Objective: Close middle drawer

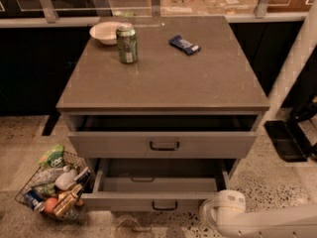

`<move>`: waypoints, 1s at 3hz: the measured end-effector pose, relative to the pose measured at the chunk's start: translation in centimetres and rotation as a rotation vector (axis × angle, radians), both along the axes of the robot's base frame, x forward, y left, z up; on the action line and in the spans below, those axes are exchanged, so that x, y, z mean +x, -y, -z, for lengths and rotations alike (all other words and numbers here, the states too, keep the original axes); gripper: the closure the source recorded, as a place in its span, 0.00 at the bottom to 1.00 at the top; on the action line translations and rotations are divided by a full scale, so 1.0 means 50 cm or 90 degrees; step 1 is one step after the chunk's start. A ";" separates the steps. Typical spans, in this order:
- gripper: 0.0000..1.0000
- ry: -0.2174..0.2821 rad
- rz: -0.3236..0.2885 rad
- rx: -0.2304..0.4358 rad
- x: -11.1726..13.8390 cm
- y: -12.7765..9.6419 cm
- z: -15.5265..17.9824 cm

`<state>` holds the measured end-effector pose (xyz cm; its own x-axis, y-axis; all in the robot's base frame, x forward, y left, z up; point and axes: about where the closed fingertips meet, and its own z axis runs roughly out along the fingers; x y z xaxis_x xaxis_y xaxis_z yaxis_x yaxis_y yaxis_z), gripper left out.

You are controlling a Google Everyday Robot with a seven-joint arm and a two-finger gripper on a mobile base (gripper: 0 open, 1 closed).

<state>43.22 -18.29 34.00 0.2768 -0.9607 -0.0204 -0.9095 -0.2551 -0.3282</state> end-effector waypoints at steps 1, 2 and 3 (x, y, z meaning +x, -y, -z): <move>1.00 0.005 -0.005 0.005 0.008 -0.002 0.007; 1.00 0.027 -0.013 0.016 0.070 0.004 0.013; 1.00 0.061 -0.039 0.035 0.173 0.006 0.031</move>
Offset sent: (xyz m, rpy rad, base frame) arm 0.2310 -0.0223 -0.0208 0.1322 -0.2653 0.1046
